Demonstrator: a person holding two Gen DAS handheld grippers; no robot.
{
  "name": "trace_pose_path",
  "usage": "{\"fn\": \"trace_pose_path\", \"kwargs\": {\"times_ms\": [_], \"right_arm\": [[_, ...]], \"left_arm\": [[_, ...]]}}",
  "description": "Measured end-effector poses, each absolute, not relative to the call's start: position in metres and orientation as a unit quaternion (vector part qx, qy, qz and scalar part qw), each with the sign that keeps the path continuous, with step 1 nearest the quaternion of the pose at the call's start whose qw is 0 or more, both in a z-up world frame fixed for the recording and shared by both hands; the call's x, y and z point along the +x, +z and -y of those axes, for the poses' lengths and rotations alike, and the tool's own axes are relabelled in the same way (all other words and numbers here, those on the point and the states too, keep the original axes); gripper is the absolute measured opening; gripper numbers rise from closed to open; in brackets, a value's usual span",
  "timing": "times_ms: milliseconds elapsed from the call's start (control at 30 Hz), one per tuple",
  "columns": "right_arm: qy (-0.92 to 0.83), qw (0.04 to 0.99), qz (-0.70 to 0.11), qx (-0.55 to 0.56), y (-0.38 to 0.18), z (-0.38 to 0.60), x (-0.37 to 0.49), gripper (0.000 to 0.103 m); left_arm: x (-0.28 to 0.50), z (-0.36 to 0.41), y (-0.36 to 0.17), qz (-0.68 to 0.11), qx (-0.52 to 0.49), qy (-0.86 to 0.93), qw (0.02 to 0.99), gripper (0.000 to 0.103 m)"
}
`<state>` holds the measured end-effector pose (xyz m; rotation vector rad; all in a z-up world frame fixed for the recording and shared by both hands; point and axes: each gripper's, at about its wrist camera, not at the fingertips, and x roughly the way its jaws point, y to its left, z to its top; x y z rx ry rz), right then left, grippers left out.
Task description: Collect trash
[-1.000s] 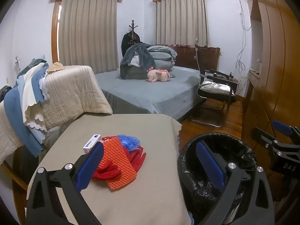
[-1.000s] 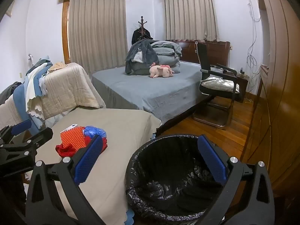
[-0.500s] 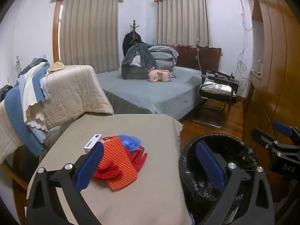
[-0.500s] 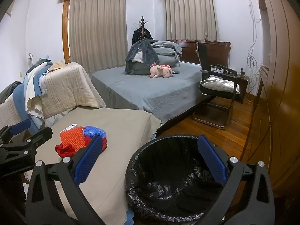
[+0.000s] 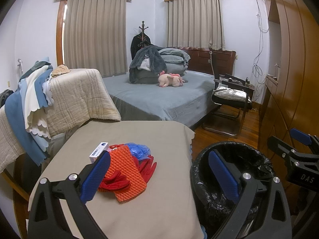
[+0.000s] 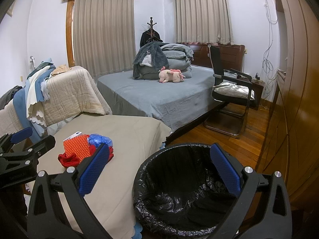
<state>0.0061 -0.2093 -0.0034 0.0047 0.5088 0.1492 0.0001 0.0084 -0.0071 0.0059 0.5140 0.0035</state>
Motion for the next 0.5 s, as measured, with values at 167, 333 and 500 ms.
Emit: {"fn": "trace_pose_path", "kwargs": {"times_ms": [167, 333, 500], "right_arm": [[0.074, 0.965, -0.251, 0.002, -0.0033, 0.2093, 0.0059, 0.098], [0.074, 0.965, -0.251, 0.002, -0.0032, 0.2090, 0.0060, 0.098], [0.073, 0.965, -0.251, 0.001, -0.0028, 0.2087, 0.0058, 0.098]], "left_arm": [[0.0001, -0.0098, -0.0075, -0.255, 0.002, 0.002, 0.967, 0.097], [0.0003, -0.0099, -0.0076, -0.255, 0.003, 0.001, 0.967, 0.097], [0.0002, -0.0098, -0.0075, -0.254, 0.002, 0.001, 0.967, 0.097]]}}
